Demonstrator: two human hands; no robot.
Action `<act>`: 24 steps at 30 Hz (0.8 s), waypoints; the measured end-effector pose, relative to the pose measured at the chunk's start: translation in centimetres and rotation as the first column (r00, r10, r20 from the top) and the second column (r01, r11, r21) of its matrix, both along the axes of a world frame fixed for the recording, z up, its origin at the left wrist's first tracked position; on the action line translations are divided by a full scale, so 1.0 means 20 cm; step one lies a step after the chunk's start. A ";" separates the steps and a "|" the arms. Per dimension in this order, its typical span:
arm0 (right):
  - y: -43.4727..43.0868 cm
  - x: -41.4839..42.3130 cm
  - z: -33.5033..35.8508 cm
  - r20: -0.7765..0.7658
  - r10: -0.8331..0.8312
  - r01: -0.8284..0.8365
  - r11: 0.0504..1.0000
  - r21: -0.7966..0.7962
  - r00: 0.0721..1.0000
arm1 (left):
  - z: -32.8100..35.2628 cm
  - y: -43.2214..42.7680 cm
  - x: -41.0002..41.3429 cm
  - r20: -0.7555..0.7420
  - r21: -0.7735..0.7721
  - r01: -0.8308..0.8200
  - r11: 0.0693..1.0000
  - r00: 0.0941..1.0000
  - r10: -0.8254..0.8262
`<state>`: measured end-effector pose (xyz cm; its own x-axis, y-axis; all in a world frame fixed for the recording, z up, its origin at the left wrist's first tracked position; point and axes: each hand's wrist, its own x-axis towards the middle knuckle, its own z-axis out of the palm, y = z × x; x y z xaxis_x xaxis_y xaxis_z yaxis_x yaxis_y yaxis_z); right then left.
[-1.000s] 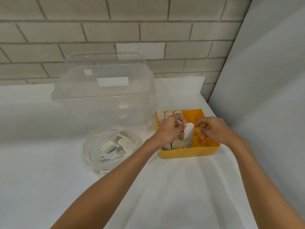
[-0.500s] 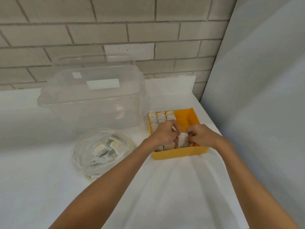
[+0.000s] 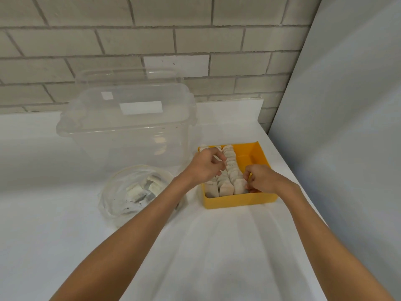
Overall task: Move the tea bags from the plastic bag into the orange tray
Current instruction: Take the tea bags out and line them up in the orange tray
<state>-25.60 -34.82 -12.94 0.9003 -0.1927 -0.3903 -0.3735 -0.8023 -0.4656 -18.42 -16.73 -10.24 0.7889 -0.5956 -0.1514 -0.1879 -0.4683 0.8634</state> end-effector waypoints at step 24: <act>0.94 0.26 0.22 0.290 0.407 -0.457 0.880 0.129 0.866 | 0.05 0.87 0.07 -0.049 0.308 -0.060 0.949 0.996 0.079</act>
